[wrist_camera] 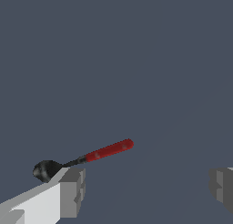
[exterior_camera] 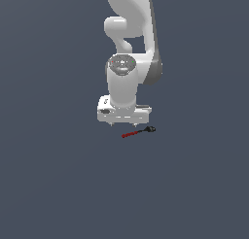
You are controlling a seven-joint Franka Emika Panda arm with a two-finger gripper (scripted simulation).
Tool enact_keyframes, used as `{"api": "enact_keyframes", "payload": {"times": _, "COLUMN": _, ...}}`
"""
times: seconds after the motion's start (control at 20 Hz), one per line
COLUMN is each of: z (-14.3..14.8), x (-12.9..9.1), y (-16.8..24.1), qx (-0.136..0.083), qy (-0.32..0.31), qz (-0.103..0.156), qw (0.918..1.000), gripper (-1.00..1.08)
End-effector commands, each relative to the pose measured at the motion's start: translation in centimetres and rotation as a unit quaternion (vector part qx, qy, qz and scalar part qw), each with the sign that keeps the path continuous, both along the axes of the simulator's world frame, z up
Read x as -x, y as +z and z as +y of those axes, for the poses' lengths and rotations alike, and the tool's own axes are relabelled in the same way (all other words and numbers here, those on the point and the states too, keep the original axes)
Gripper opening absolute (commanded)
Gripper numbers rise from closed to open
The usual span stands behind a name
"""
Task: Pick up the object and move it to a goal position.
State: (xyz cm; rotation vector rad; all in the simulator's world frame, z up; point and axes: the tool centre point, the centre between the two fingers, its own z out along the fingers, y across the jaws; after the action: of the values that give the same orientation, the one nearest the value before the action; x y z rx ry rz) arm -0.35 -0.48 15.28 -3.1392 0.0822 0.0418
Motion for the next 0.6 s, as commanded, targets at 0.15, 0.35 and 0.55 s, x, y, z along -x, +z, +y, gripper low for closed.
{"api": "enact_keyframes", "payload": {"times": 0.15, "z": 0.9, "x": 0.2, "y": -0.8, "qx": -0.001, "qy": -0.047, "qz": 0.000, "qw": 0.9989, "gripper": 1.00}}
{"api": "enact_keyframes", "payload": {"times": 0.35, "z": 1.8, "x": 0.5, "y": -1.7, "qx": -0.001, "qy": -0.093, "qz": 0.000, "qw": 0.9957, "gripper": 1.00}}
{"api": "enact_keyframes", "payload": {"times": 0.55, "z": 2.6, "x": 0.8, "y": -2.5, "qx": -0.001, "qy": -0.143, "qz": 0.000, "qw": 0.9898, "gripper": 1.00}}
